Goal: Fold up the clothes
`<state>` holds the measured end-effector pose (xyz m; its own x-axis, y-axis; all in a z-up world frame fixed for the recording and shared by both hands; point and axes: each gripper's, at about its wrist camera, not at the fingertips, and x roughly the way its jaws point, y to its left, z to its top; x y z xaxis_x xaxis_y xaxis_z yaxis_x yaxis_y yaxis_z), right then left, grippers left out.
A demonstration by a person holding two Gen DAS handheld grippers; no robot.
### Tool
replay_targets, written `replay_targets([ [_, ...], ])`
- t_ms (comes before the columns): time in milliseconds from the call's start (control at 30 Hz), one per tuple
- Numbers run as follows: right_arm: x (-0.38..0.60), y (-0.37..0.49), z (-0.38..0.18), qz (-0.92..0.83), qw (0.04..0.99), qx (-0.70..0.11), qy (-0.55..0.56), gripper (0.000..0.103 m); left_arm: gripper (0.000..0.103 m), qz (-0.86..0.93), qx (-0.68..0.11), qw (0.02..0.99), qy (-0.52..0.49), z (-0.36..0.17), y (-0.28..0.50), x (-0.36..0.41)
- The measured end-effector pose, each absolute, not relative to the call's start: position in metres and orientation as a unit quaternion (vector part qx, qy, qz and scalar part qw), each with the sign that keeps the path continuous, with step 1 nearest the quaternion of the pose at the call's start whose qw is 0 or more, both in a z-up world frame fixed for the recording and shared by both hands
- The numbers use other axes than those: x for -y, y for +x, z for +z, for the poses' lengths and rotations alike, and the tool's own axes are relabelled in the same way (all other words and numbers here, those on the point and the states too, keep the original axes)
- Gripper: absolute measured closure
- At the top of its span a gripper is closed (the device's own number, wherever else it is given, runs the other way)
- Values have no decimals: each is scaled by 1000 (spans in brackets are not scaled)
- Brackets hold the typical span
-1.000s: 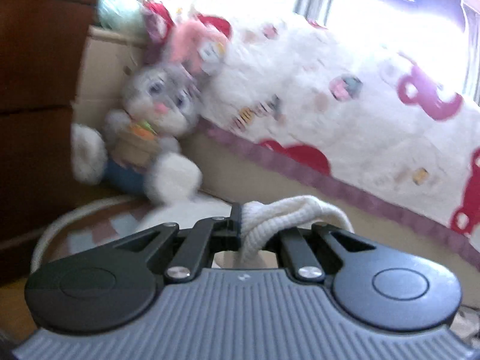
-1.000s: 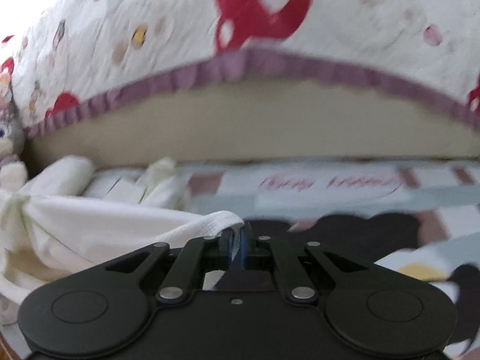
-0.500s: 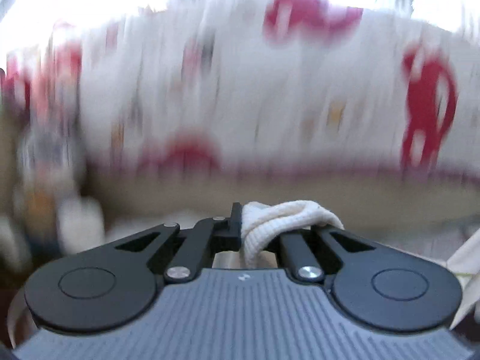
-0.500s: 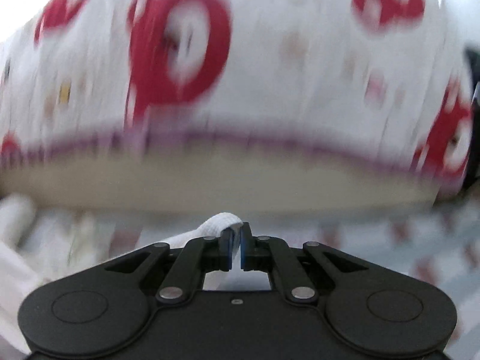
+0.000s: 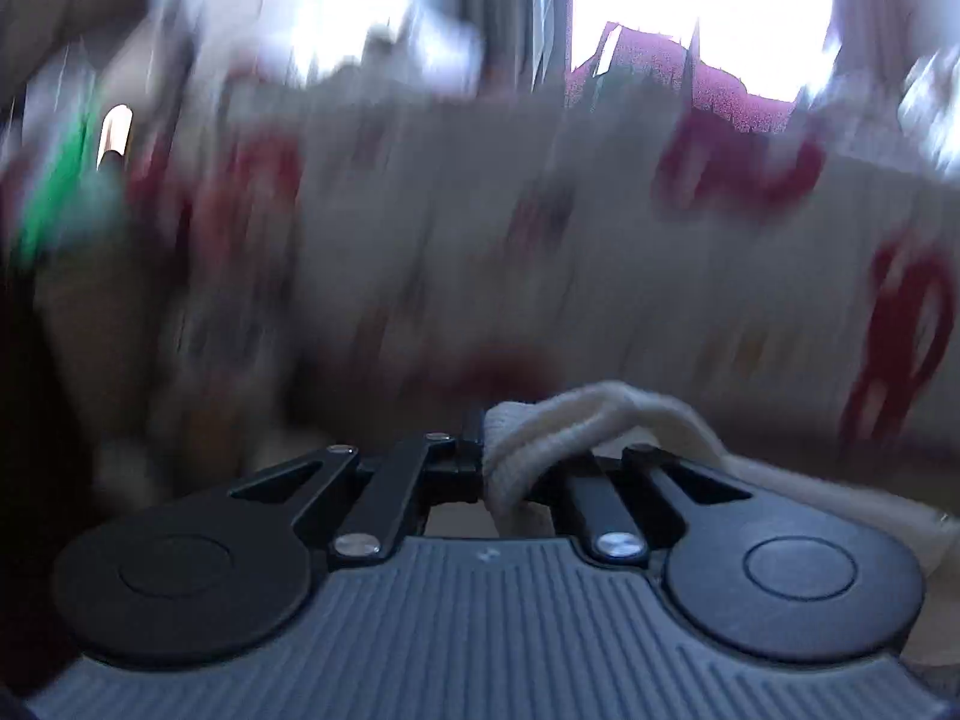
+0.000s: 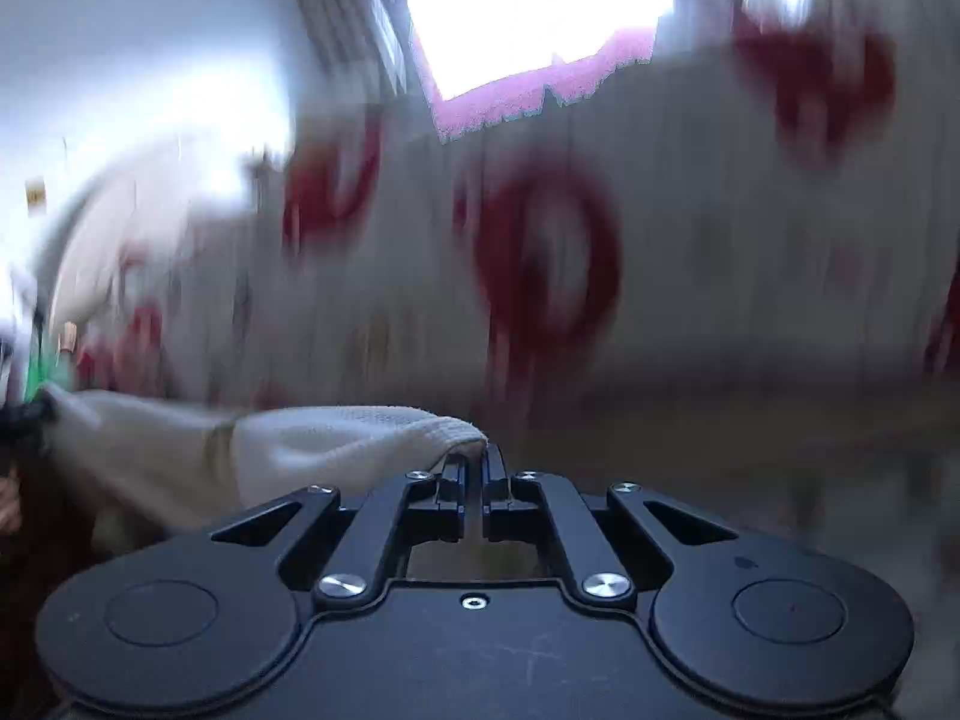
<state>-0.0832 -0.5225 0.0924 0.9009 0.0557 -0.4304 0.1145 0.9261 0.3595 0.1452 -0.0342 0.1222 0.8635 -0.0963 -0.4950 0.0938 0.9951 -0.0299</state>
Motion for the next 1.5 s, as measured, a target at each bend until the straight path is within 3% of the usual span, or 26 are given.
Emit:
replay_targets([
  [133,511,-72,-24,-17,915,-331,229,98,99,-31,-418,908,4,11,149,-1],
  [233,511,-73,-61,-12,897,-357,260,98,99,-36,-482,875,12,-30,129,-10],
  [467,485,-109,-30,101,893,-352,264,94,97,-21,-458,887,60,-1,93,-30],
  [533,474,-122,-20,148,886,-340,280,93,89,-22,-488,871,46,-7,93,-39],
  [600,465,-126,-24,172,876,-350,284,93,70,-24,-531,845,48,-21,95,-43],
  [767,448,-109,-75,127,852,-433,264,93,68,-51,-544,833,93,-29,73,-14],
  [867,438,-100,-90,132,841,-452,268,93,63,-107,-496,851,136,-11,41,23],
  [900,435,-97,-90,139,837,-451,277,93,55,-126,-471,860,153,-4,28,36],
  [1000,425,-92,-83,168,831,-439,297,93,50,-176,-418,869,200,2,-7,67],
  [1133,412,-91,-66,170,848,-427,265,93,48,-167,-444,849,231,-4,-15,73],
  [1167,413,-91,-63,169,850,-424,263,93,43,-161,-452,844,238,-6,-15,74],
  [1233,413,-91,-58,165,854,-419,262,93,35,-132,-496,832,210,-12,-6,63],
  [1333,420,-93,-58,154,856,-412,273,93,38,-122,-573,806,87,-24,12,30],
  [1500,432,-87,-68,104,863,-421,257,93,39,-172,-528,827,89,-3,2,45],
])
